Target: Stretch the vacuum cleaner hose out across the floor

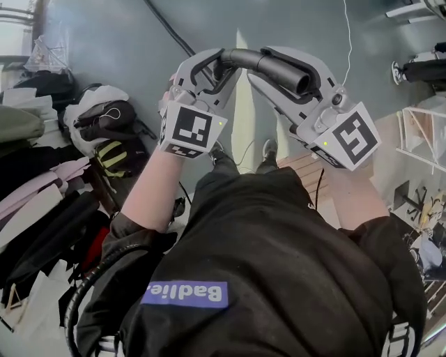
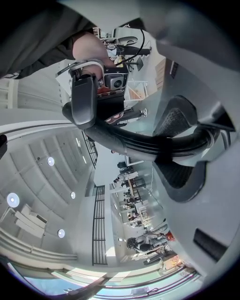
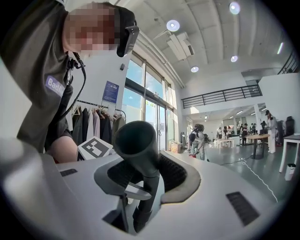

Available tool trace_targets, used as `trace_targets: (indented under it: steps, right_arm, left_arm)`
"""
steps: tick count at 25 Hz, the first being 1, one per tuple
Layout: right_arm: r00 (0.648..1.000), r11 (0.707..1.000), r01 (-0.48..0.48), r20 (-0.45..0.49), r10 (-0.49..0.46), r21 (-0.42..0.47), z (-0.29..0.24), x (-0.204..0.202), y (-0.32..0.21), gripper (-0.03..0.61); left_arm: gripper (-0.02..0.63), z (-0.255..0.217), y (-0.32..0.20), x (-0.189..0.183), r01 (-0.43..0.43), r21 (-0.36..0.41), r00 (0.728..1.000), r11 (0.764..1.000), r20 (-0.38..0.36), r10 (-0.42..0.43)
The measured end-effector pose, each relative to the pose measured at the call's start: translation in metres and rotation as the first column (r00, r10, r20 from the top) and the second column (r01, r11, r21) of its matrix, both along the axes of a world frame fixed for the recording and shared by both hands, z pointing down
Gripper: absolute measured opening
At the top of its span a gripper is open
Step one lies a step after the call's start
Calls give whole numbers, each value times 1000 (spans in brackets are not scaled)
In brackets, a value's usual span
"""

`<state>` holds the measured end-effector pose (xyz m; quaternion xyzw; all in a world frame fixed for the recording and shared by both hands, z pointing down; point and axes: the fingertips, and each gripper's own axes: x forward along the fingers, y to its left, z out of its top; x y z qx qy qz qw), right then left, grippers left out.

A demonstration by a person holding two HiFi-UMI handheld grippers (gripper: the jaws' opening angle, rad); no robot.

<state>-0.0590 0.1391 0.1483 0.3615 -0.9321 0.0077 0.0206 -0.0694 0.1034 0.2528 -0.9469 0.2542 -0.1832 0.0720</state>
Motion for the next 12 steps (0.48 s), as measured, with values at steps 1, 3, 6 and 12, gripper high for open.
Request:
trace_targets:
  steps: [1,3,6,12]
  right_arm:
    - [1000,1000,14,8,-15,8,0,9,3,155]
    - [999,999,41,20,-42,21,3,29,10,155]
    - [996,996,86,32,-87,33,8,62,21,156]
    - [983,986,163,78,-165,35,21,133,33,156]
  left_arm:
    - [158,-1,3,9,6,8,1000,1000,6,-6]
    - [158,-1,9,30,20,25,1000,999,22,-20]
    - [158,3,19,60,70,32,996,997,48,-72]
    - [158,18,31,127,172,8,981,985,95,-172]
